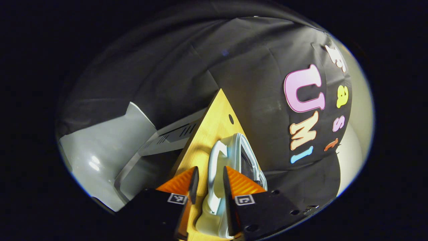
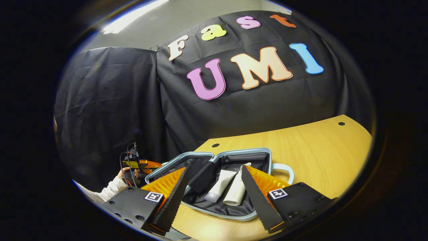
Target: First open the suitcase, pack the skin care products into it, and then close the suitcase.
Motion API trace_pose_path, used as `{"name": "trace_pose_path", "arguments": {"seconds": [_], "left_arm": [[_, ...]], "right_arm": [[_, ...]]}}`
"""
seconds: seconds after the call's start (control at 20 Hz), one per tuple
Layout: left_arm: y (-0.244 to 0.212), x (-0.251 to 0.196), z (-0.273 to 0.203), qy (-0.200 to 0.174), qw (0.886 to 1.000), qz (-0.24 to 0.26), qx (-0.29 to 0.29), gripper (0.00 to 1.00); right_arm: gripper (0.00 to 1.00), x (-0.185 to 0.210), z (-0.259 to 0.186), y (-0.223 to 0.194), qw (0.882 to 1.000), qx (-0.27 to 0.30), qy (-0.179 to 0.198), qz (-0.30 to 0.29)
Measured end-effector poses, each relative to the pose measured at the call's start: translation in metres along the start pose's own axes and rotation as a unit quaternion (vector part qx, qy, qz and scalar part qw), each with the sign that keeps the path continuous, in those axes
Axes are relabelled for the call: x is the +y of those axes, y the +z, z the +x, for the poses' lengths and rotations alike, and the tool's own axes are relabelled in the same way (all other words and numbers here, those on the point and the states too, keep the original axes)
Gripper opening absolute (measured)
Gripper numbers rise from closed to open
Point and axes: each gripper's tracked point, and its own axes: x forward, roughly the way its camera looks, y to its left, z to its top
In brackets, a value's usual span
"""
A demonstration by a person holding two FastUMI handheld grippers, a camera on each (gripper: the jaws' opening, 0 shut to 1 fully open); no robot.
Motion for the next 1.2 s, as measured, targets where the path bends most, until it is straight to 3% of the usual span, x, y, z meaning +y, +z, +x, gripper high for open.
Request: {"name": "trace_pose_path", "arguments": {"seconds": [0.1,0.2,0.35,0.55,0.85,1.0,1.2], "left_arm": [[0.005,0.003,0.005,0.009,1.000,-0.014,-0.014,0.05],[0.003,0.002,0.006,0.013,1.000,-0.020,-0.015,0.00],[0.004,-0.008,0.001,0.029,0.999,-0.004,-0.020,0.00],[0.015,-0.045,-0.016,0.045,0.996,0.058,-0.049,0.00],[0.009,-0.173,-0.048,0.044,0.984,0.162,-0.065,0.00],[-0.014,-0.234,-0.045,0.048,0.972,0.226,-0.054,0.00],[-0.049,-0.303,-0.028,0.040,0.963,0.263,-0.037,0.00]], "right_arm": [[0.98,-0.007,-0.001,0.000,1.000,-0.002,-0.006,0.005],[0.98,-0.012,-0.003,0.000,1.000,-0.004,-0.008,0.011],[0.98,-0.024,-0.006,-0.002,1.000,-0.005,-0.014,0.022],[0.98,-0.037,-0.014,-0.001,0.999,-0.008,-0.014,0.041],[0.98,-0.069,-0.030,-0.001,0.998,-0.025,-0.026,0.050],[0.98,-0.084,-0.038,0.001,0.998,-0.038,-0.034,0.043],[0.98,-0.091,-0.052,-0.002,0.998,-0.040,-0.025,0.030]]}}
